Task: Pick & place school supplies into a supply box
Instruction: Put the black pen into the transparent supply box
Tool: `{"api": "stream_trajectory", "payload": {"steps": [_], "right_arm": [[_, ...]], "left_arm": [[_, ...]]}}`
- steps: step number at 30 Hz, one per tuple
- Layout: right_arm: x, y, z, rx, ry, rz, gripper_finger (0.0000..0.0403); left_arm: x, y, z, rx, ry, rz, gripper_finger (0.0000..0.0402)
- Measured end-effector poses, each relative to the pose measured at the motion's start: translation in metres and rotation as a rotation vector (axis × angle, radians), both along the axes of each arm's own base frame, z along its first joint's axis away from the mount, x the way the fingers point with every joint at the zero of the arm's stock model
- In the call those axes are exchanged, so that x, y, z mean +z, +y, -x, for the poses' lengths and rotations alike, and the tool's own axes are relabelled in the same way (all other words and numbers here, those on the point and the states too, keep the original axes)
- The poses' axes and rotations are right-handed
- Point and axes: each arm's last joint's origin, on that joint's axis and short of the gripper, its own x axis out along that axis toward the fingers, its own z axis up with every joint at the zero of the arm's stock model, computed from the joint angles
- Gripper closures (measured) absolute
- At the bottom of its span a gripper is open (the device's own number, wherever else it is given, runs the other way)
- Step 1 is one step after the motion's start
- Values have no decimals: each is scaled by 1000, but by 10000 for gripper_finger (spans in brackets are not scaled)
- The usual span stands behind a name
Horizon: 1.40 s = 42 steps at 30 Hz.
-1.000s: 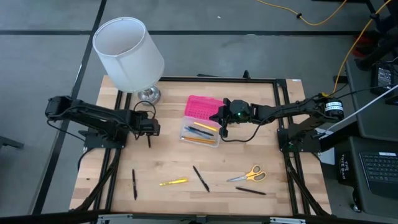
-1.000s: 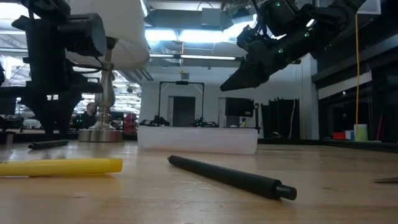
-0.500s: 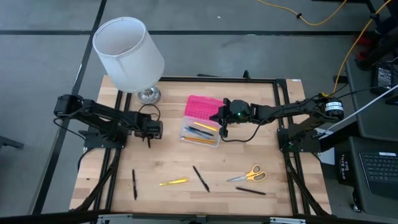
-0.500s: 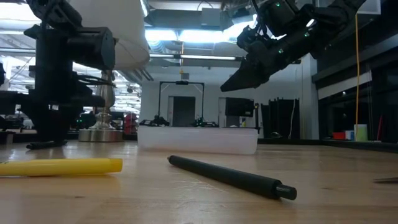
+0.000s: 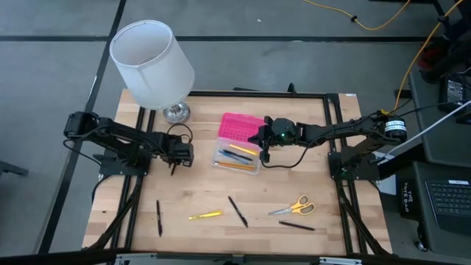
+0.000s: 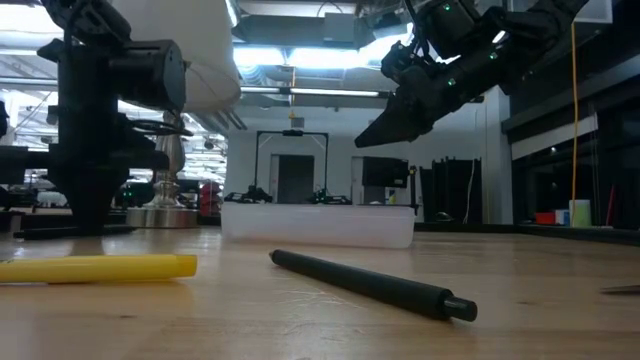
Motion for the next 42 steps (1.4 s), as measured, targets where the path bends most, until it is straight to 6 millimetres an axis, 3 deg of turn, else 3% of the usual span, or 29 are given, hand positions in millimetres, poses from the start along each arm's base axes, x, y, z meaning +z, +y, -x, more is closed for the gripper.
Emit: {"api": "stream_trajectory", "payload": {"steps": [6,19,32,42], "right_arm": [[0,0,0,0,0,0,375],[1,0,0,0,-7,1,375],[2,0,-1,-13,-22,-23,375],[6,1,-3,21,-75,-59,375]], "left_arm": [[2,1,0,-29,-14,-31,381],[31,6,2,-212,-186,-261,382],[69,7,-30,-747,-524,-587,383],[81,5,-40,-895,-639,-675,381]]}}
